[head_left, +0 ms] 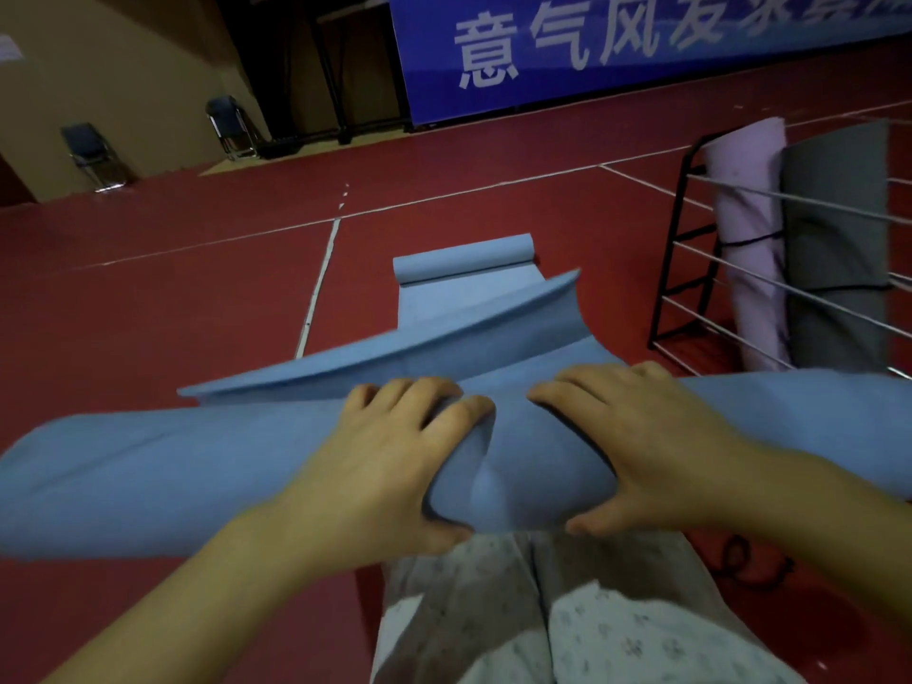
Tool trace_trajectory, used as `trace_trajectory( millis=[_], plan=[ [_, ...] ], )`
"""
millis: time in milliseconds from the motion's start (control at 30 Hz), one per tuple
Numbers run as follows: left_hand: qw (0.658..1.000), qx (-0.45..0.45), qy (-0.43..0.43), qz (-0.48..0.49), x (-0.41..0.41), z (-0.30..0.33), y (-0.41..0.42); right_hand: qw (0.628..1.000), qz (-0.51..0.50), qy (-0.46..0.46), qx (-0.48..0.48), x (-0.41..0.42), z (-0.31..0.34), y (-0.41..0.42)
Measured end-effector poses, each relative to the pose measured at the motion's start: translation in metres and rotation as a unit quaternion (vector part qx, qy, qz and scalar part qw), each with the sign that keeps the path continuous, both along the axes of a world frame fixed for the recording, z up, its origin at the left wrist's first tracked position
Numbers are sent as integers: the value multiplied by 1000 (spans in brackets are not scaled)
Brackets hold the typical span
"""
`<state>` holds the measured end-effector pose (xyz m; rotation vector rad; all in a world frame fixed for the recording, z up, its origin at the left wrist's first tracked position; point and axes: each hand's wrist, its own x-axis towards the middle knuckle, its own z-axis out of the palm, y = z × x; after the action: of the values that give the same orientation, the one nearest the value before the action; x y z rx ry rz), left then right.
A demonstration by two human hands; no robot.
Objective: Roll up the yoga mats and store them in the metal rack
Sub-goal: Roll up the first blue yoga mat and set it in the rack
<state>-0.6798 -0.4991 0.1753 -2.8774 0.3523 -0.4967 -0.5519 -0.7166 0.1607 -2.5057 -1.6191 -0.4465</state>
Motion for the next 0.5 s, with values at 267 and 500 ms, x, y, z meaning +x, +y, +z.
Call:
trace_trajectory(
  millis=[267,500],
  plan=[
    [973,-134,186,38,12,-24,21,982,20,151,-111,12,-4,17],
    [914,-267,304,17,56,-5,44,945,37,298,-131,52,9,37]
  ],
)
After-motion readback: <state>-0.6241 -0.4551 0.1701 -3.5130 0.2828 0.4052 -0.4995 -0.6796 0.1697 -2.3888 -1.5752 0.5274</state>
